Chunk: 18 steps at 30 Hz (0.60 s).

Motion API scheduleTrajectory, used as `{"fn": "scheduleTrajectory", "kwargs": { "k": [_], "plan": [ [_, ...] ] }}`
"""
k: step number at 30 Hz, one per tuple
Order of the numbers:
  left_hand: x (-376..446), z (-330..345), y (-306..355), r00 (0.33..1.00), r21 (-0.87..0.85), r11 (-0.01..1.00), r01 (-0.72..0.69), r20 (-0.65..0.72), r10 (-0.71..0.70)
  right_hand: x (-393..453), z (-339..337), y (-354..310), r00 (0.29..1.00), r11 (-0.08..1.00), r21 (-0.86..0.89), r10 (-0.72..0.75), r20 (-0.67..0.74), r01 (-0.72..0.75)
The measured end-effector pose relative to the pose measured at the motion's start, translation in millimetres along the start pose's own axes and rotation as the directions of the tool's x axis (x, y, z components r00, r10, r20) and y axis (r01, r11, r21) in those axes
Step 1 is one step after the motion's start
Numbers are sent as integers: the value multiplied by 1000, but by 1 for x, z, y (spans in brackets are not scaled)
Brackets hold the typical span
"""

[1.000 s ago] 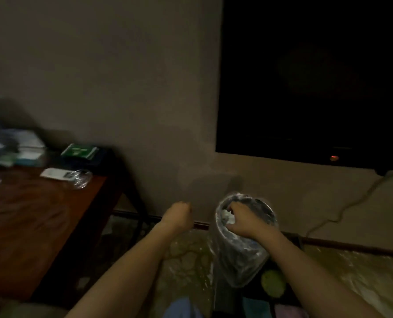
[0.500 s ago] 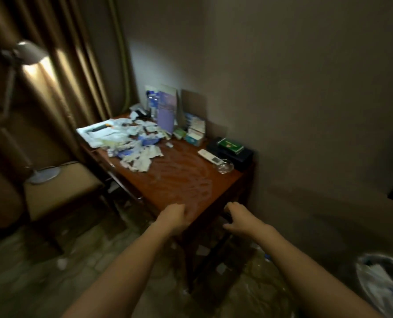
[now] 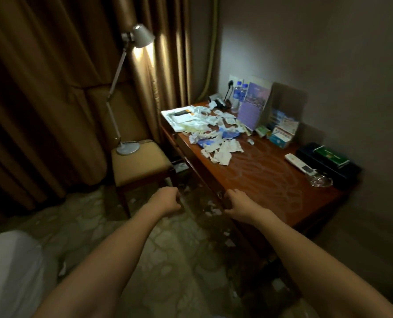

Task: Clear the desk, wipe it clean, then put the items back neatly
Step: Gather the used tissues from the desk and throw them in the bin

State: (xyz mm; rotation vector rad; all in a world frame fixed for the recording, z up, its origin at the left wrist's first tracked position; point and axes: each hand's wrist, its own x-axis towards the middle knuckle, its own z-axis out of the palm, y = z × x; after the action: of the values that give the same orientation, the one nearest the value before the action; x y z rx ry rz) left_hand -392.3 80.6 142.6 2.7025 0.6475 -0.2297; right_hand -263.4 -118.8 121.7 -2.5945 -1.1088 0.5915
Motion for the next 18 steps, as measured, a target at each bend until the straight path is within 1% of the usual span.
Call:
{"fn": "scheduleTrajectory", "kwargs": {
  "k": [4, 8, 15, 18],
  "plan": [
    [34, 2, -18, 999, 11, 1000, 9, 33, -10, 47, -2, -2, 1000, 1000, 1, 5, 4, -5],
    [93, -1, -26, 998, 20, 1000, -21, 58, 20, 101, -7, 8, 999, 999, 23, 34, 4, -34],
    [229, -20, -23, 986, 65, 993, -95, 143, 85, 211, -24, 44, 983, 977, 106, 183, 20, -184],
    [282, -37, -18, 984, 21, 991, -129, 129, 125, 249, -36, 53, 975, 967, 131, 220, 10, -220]
  ]
}}
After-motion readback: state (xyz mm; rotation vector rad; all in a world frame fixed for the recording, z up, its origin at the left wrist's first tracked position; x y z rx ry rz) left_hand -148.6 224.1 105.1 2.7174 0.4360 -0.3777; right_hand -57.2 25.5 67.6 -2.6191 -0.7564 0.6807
